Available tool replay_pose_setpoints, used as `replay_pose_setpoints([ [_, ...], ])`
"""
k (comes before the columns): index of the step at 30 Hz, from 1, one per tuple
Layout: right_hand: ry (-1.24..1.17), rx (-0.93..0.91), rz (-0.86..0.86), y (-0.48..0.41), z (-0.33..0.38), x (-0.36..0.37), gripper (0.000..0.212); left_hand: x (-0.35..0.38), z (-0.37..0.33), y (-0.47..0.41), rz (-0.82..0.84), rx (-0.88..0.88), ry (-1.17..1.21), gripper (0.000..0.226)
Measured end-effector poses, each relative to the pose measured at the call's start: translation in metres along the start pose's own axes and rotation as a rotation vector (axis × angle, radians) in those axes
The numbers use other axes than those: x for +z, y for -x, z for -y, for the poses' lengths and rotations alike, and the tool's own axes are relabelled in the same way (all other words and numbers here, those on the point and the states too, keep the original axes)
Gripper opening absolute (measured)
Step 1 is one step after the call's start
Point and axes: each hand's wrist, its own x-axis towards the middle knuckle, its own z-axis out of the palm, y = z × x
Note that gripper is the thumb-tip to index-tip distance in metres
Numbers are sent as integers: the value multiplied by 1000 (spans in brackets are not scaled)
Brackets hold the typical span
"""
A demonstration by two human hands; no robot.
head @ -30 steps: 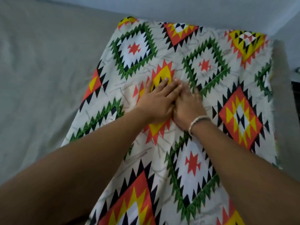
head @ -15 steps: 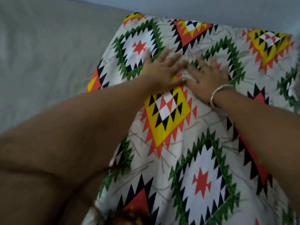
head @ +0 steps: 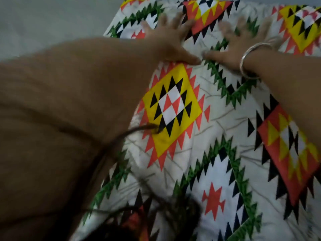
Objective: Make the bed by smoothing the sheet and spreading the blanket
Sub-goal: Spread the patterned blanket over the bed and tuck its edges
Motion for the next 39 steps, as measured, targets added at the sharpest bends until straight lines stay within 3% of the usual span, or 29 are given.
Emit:
replay_pose_setpoints([
  [5,-174,302,-46,20,-33,-1,100,9,36,17,-146,-294,88,99],
  [7,-224,316,-167,27,-21,1,92,10,23,27,-253,-208,51,92],
  [9,-189,53,-292,40,5,6,84,14,-2,41,-254,47,25,87],
  [11,-145,-228,-256,57,29,20,71,28,-24,58,-162,245,-23,83],
  [12,-112,-268,-229,65,35,28,67,34,-27,65,-140,271,-58,81],
  [14,-60,-175,-197,77,24,37,74,39,-17,75,-131,209,-68,81],
  [16,-64,19,-144,90,-2,39,90,38,2,89,-115,80,-12,83],
  [19,-154,295,-69,122,-20,31,96,35,18,127,-115,-38,-10,84],
  [20,-146,302,-90,139,-12,31,96,35,11,145,-123,-12,-22,86],
  [23,-72,-28,-71,200,28,43,86,44,-16,206,-83,264,-41,87],
  [25,-19,-120,-23,234,38,57,79,55,-12,240,-39,333,-77,82],
  [31,-148,370,-57,291,19,66,90,65,39,310,-9,-56,30,85],
  [36,-58,-103,-8,361,89,80,79,77,-3,375,6,315,-13,84],
  [37,-33,-94,11,373,90,86,78,81,0,382,26,303,-18,82],
  [39,-50,89,32,391,79,94,79,87,13,393,35,210,0,81],
])
